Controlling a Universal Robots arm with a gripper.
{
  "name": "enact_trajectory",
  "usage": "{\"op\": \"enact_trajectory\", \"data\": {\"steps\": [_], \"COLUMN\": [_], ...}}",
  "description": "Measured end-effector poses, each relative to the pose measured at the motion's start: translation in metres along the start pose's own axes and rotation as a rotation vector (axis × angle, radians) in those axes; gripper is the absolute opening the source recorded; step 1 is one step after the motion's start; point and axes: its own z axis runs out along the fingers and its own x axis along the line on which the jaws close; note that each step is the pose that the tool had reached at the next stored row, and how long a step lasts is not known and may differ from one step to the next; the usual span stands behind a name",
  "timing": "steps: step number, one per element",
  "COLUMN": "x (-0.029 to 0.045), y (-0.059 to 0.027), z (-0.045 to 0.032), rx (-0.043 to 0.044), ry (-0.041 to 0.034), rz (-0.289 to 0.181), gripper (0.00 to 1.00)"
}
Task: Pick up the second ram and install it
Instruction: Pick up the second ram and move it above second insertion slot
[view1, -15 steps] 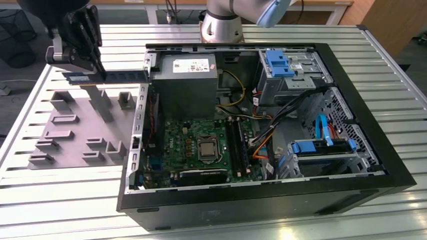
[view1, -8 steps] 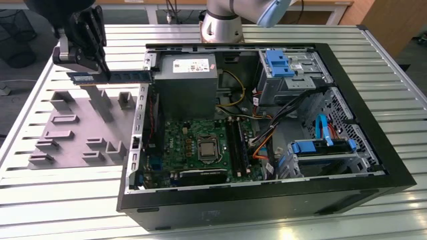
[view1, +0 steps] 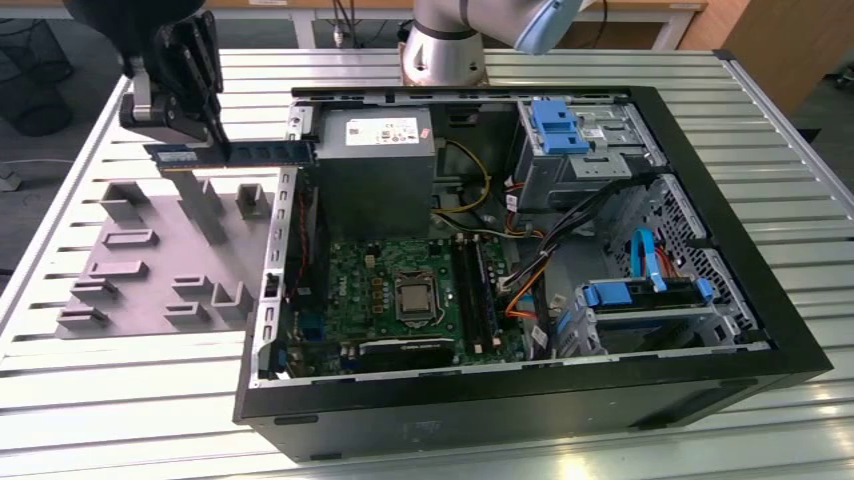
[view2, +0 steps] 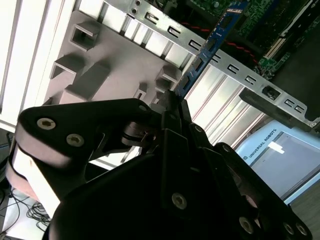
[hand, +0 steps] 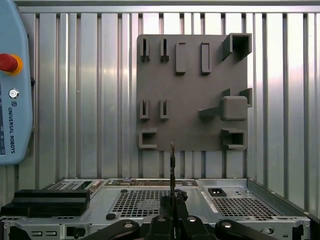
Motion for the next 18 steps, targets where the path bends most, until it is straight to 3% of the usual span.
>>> {"op": "enact_trajectory", "data": {"steps": [18], "x": [-0.0003], "y": [-0.0171], "z": [0.0001], "rx": [0.0000], "ry": [0.0000], "rz": [0.000], "gripper": [0.14]}}
